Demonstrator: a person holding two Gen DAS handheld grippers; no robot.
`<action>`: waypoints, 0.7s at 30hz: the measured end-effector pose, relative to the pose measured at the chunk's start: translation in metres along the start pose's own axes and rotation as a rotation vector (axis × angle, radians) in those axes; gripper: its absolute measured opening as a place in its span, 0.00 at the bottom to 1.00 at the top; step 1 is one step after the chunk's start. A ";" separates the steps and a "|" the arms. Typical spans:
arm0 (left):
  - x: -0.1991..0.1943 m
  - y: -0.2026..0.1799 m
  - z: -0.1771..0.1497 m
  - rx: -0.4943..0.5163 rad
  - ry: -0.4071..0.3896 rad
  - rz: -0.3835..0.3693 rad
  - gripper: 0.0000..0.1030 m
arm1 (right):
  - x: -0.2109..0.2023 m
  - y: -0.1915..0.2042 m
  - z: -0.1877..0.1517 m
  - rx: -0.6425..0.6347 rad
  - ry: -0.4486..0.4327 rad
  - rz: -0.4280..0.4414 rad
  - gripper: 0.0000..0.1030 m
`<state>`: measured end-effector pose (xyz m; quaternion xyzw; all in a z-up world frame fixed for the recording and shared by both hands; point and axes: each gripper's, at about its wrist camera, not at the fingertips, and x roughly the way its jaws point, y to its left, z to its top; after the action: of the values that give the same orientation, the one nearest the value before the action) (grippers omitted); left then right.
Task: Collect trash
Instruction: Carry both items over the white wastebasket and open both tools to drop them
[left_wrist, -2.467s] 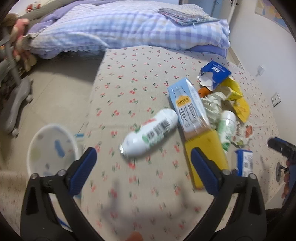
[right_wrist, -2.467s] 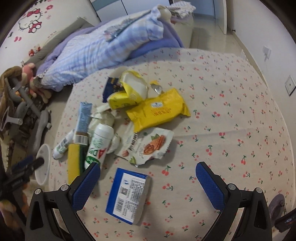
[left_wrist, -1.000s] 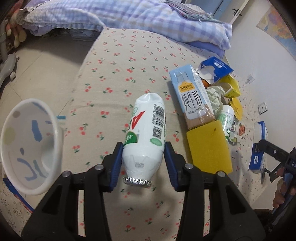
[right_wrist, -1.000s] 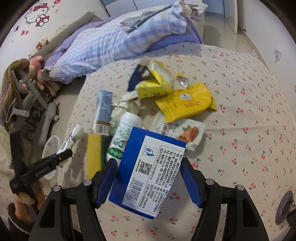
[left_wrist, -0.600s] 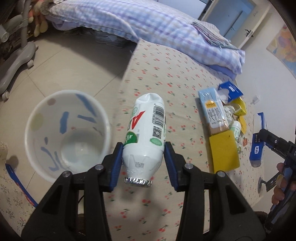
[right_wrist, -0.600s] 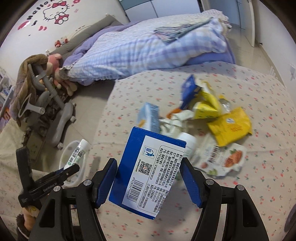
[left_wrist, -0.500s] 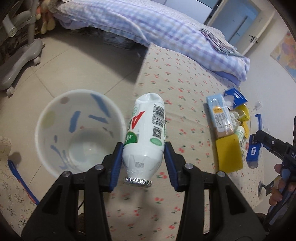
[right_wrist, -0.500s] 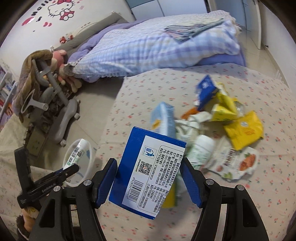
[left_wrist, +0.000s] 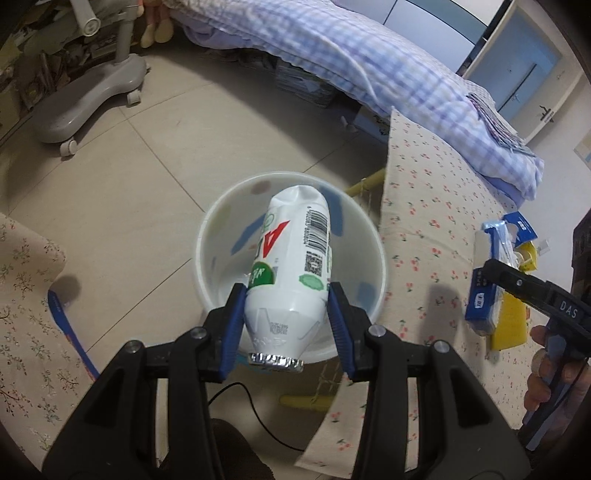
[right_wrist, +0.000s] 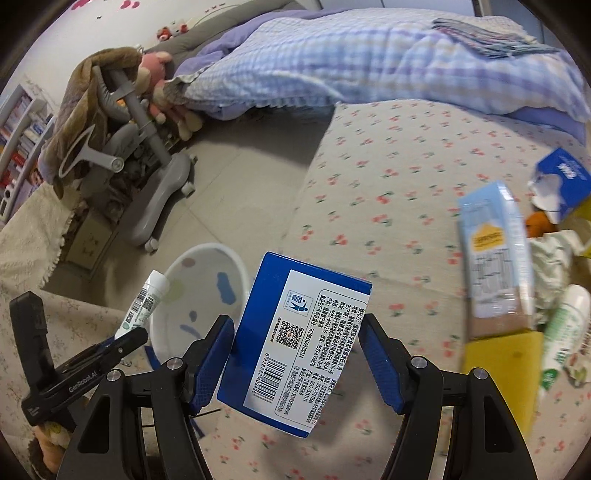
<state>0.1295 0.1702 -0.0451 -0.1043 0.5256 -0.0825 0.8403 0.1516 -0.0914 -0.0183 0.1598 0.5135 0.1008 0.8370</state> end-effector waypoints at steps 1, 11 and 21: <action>0.000 0.004 0.000 -0.002 -0.001 0.003 0.44 | 0.009 0.007 0.001 -0.004 0.009 0.007 0.69; -0.001 0.032 0.002 -0.032 -0.008 0.009 0.44 | 0.064 0.054 0.009 -0.031 0.033 0.071 0.69; -0.001 0.041 0.004 -0.046 -0.007 0.014 0.44 | 0.086 0.078 0.011 -0.054 0.029 0.128 0.84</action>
<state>0.1340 0.2107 -0.0536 -0.1201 0.5251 -0.0639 0.8401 0.1998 0.0080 -0.0564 0.1682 0.5114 0.1701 0.8254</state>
